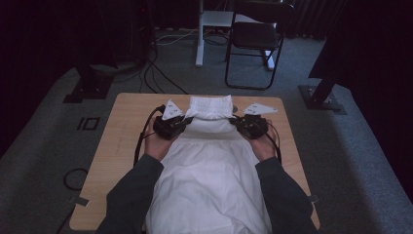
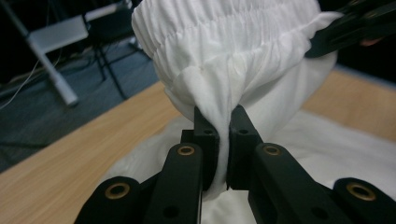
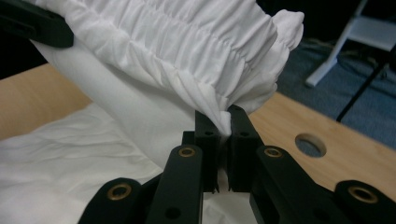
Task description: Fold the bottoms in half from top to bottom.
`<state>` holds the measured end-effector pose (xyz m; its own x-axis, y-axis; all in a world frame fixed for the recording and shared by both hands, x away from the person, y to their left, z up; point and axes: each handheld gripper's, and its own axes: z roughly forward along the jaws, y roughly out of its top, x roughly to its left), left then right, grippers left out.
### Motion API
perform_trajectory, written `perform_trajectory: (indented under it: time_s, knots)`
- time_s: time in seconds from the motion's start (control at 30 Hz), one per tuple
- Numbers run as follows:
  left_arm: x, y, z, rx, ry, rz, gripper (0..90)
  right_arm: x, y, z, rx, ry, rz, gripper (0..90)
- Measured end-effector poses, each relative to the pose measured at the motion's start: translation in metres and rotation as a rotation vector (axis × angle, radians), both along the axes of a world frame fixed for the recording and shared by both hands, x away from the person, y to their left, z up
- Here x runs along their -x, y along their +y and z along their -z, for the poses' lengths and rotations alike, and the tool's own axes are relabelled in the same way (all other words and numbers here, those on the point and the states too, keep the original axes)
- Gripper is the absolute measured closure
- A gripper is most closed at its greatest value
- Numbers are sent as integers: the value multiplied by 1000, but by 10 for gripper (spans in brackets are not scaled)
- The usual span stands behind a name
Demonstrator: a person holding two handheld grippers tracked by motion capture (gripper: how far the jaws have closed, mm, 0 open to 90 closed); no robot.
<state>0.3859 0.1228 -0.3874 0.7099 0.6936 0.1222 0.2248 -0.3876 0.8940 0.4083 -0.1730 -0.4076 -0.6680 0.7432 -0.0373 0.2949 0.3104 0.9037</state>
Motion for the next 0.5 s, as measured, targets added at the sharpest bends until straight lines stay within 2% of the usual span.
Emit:
perform_trajectory:
  time_s: [0.1,0.23,0.33,0.43,0.47,0.5]
  knots:
    - [20,2,0,15,12,21,854,20,-3,-10,25,-24,-29,849]
    - [40,5,22,7,75,48,852,45,-5,3,55,-8,-67,848]
    - [52,4,50,-56,140,64,848,62,-5,29,69,53,-94,847]
    - [59,2,87,-108,239,81,841,74,-4,65,108,126,-115,846]
    - [61,0,104,-123,282,84,839,76,-4,77,117,159,-120,845]
    - [61,-1,113,-131,312,88,838,78,-4,92,129,201,-122,845]
